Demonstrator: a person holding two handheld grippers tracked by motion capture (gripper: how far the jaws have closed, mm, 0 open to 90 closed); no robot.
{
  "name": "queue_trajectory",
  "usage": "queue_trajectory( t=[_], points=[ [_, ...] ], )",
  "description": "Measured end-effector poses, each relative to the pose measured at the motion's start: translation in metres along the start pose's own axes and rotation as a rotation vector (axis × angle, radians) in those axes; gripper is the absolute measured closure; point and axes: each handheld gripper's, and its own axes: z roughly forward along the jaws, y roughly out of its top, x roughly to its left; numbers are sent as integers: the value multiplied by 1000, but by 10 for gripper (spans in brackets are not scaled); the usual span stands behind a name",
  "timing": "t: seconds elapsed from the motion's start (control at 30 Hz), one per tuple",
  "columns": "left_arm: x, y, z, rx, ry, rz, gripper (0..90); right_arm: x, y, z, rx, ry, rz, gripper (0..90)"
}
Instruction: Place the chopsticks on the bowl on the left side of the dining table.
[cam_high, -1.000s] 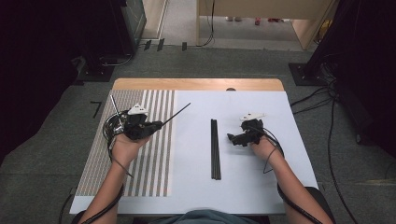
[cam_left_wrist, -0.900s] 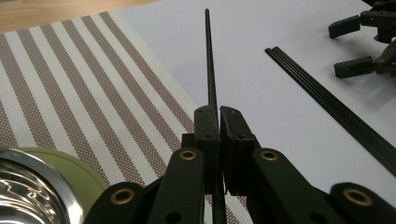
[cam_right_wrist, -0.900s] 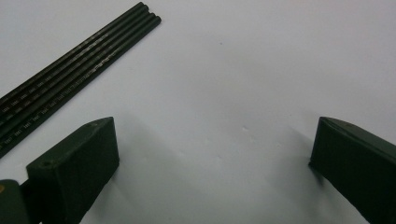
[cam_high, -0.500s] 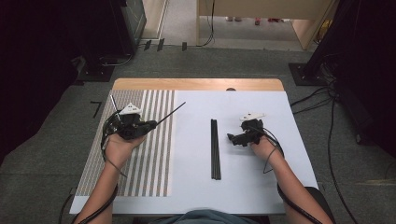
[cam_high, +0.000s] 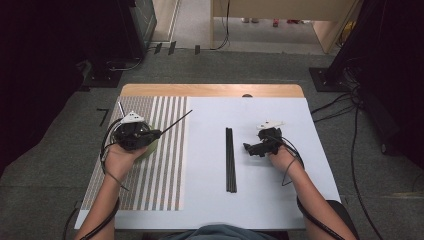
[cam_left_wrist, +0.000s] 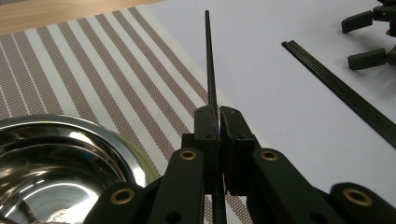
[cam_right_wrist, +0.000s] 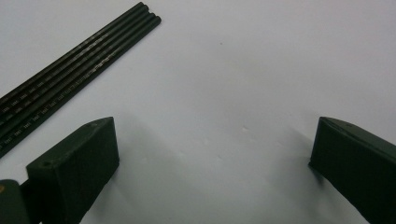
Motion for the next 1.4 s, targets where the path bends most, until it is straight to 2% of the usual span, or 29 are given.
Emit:
queue_trajectory(
  t=[0.5, 1.1, 1.4],
  points=[
    [14, -6, -12, -1, 18, -12, 875, 0, 0, 0, -1, 0, -1, 7],
    [37, -19, -28, 6, 51, -32, 875, 0, 0, 0, -1, 0, -1, 7],
    [49, -27, -33, 15, 51, -46, 875, 0, 0, 0, -3, 1, -1, 7]
  ],
)
